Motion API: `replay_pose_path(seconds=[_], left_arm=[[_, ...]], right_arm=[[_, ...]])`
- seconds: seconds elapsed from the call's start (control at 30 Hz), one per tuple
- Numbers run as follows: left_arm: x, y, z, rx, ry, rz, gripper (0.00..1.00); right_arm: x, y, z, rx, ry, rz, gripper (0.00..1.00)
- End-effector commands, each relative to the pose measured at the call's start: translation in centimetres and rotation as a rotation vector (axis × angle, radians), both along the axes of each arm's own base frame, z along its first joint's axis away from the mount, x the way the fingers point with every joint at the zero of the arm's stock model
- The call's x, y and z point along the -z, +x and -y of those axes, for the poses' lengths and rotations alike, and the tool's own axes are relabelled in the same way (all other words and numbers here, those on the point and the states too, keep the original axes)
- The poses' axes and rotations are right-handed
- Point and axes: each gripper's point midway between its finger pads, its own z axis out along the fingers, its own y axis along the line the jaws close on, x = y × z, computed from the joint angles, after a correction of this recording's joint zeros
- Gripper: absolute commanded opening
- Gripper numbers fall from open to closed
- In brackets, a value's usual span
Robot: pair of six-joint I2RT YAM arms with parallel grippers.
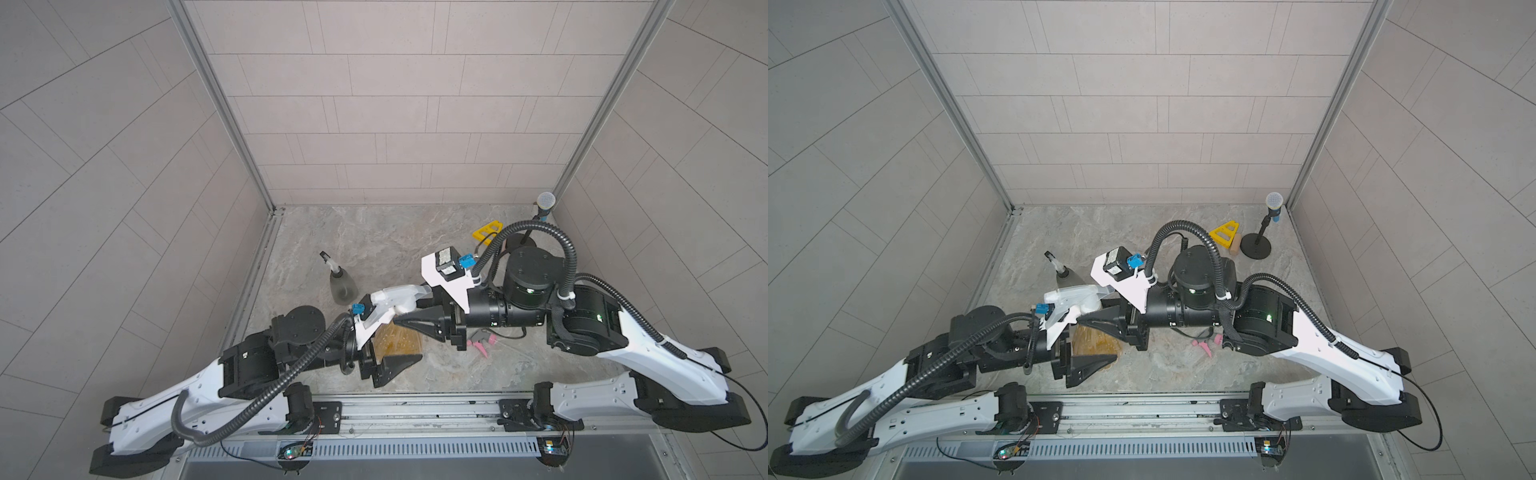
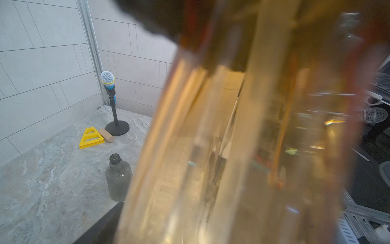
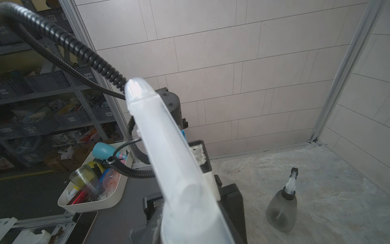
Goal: Attach spray nozzles to spray bottles
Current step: Screw the spray nozzle on the spray bottle.
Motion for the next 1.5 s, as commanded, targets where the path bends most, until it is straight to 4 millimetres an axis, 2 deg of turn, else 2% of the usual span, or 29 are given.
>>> replay_pose_path(seconds=[0.0, 0.3, 0.47, 0.57, 0.7, 0.8, 0.9, 1.23, 1.47], left_arm=[[-3.3, 0.8, -0.5, -0.052, -0.088, 0.05, 0.0], [-3.3, 1.4, -0.5, -0.083, -0.088, 0.062, 0.0], [-3.4, 1.1, -0.7, -0.07, -0.097, 0.062, 0.0], [-3.5, 0.8, -0.9, -0.06, -0.102, 0.06, 0.0], [-3.4, 0.2, -1.1, -0.033, -0.11, 0.06, 0.0], [-3.4, -0.3, -1.2, -0.005, -0.118, 0.056, 0.0], [-3.4, -0.8, -1.1, 0.021, -0.12, 0.052, 0.0], [-3.3, -1.5, -0.7, 0.069, -0.114, 0.043, 0.0], [-3.2, -1.6, -0.5, 0.077, -0.112, 0.038, 0.0]], right_arm=[[-0.3, -0.1, 0.4, 0.051, 0.027, -0.024, 0.31], [0.9, 0.0, -0.5, 0.234, 0.031, -0.062, 0.32], [-0.6, -0.5, 0.5, 0.222, 0.047, -0.012, 0.52], [-1.4, -1.5, 1.6, 0.153, 0.033, 0.035, 0.63], [-1.9, -1.7, 2.8, 0.072, 0.026, 0.02, 0.7], [-2.3, -0.9, 3.1, 0.026, 0.039, -0.018, 0.69], [-2.9, -0.3, 3.2, -0.005, 0.051, -0.03, 0.64], [-3.3, -1.6, 1.4, -0.14, 0.058, -0.037, 0.65], [-3.7, -1.6, 0.9, -0.157, 0.074, -0.044, 0.56]])
